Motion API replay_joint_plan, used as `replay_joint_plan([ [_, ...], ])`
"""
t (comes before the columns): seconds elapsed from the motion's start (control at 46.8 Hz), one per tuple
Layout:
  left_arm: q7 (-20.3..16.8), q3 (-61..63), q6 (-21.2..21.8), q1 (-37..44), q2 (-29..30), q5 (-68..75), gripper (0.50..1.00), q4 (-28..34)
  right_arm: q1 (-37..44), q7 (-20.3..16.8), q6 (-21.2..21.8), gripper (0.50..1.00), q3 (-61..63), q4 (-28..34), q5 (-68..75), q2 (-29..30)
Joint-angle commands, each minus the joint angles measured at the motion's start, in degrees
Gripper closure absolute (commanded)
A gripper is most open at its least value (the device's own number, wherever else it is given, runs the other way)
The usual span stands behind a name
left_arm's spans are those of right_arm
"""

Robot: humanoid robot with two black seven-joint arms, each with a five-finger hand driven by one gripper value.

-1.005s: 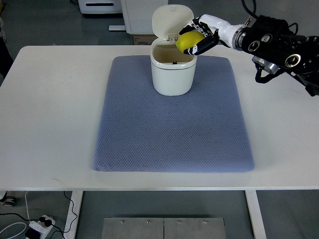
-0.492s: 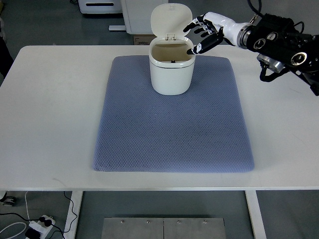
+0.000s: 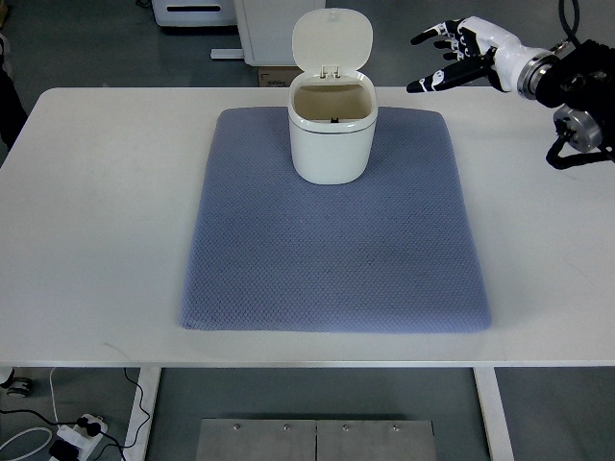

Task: Put lemon in trash with right hand

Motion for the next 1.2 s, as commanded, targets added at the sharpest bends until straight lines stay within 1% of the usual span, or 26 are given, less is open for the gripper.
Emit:
replay_joint_plan([
  [0.0,0.0,0.0,0.0,-0.1,0.0,0.0,0.500,0.0,-2.5,0.0,0.0,0.513,4.6,0.0,-0.3,-0.3],
  [0.385,0.0,0.0,0.0,-0.1,0.0,0.0,0.500,0.0,-13.2,1.1,0.0,0.500,24.0,-0.4,-0.3,-0.4],
  [0.556,0.0,0.0,0.0,0.0,0.0,0.0,0.500,0.1,-16.5,1.0,0.0,0.500,29.7,-1.5,-0.3,-0.1],
  [0.812,0.0,0.0,0.0,-0.1,0.0,0.0,0.500,0.0,-24.4,1.0,0.0,0.500,42.0,-2.4,-0.2,0.7],
  [1.047,0.0,0.0,0.0,0.0,0.0,0.0,0.500,0.1,-30.5,0.9,1.1,0.500,53.7,-2.4,-0.2,3.5],
  [1.176,0.0,0.0,0.0,-0.1,0.0,0.0,0.500,0.0,-32.5,2.8,1.1,0.500,57.5,-2.4,-0.3,5.6],
])
